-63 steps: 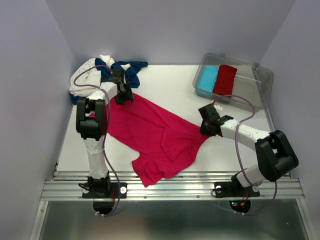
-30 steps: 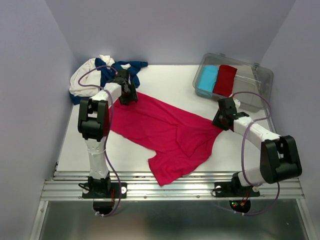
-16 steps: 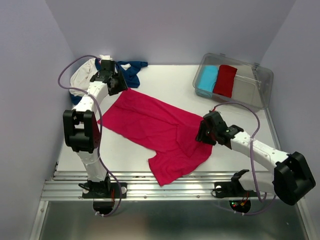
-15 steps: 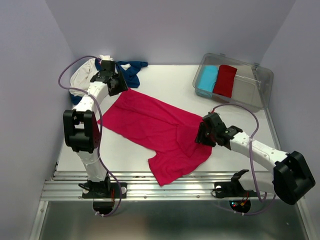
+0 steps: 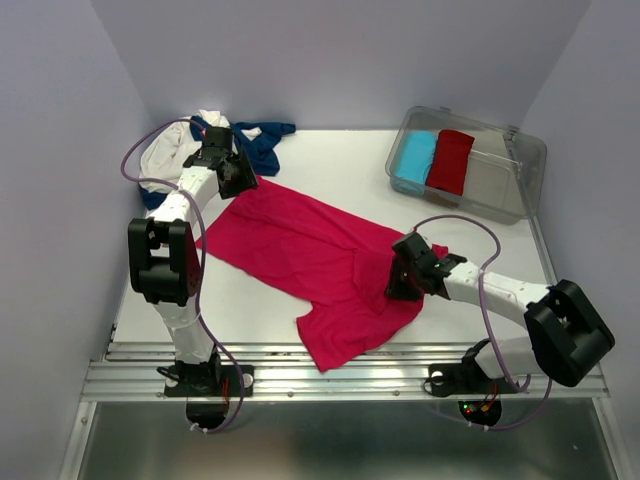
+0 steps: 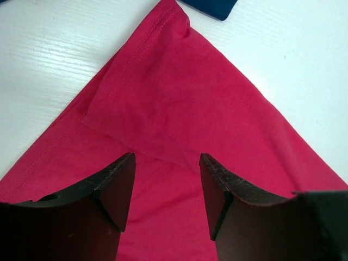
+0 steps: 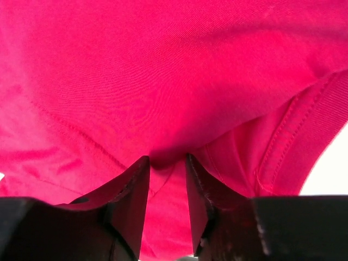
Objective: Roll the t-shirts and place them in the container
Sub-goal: Fold the T-shirt at the center of the board.
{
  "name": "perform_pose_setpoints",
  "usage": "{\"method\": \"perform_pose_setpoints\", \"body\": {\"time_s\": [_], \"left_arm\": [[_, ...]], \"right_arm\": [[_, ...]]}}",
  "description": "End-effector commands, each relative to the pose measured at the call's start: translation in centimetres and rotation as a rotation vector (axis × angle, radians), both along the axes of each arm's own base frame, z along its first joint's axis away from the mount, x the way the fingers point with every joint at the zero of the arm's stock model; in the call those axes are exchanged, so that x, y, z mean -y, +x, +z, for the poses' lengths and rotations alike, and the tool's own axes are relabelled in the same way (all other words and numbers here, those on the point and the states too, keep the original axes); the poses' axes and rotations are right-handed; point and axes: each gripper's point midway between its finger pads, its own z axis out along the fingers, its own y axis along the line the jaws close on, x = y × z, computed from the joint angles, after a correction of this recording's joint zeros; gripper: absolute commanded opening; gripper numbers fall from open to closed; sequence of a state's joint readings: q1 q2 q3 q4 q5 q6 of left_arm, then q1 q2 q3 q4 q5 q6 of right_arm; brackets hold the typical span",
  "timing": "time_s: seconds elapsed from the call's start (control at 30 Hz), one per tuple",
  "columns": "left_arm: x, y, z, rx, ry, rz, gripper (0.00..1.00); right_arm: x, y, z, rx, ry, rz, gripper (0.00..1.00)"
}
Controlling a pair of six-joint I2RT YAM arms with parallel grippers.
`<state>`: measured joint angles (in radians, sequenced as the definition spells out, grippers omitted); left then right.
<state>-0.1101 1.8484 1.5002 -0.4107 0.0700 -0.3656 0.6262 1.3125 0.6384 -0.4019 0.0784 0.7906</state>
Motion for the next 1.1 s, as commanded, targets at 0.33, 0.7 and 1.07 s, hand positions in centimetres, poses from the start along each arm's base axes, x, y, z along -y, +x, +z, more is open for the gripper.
{"method": "perform_pose_setpoints", "body": {"time_s": [0.33,0.7,1.07], "left_arm": [[0.5,-0.2,1.0,0.031,-0.020,-0.017,0.61],[0.8,0.2,1.3,0.044,-0.033,-0.027,0.62],[0.8,0.5,1.3,0.042,-0.032,-0.024,0.62]], "right_arm": [[-0.6,1.6,0.8,0.065,0.012,-0.005,0.01],[-2.8,-0.1,4.7,0.105,0.108,0.098,0.01],[-3.5,-2.1,4.9,0.087,0.073,0.131,0.01]]}}
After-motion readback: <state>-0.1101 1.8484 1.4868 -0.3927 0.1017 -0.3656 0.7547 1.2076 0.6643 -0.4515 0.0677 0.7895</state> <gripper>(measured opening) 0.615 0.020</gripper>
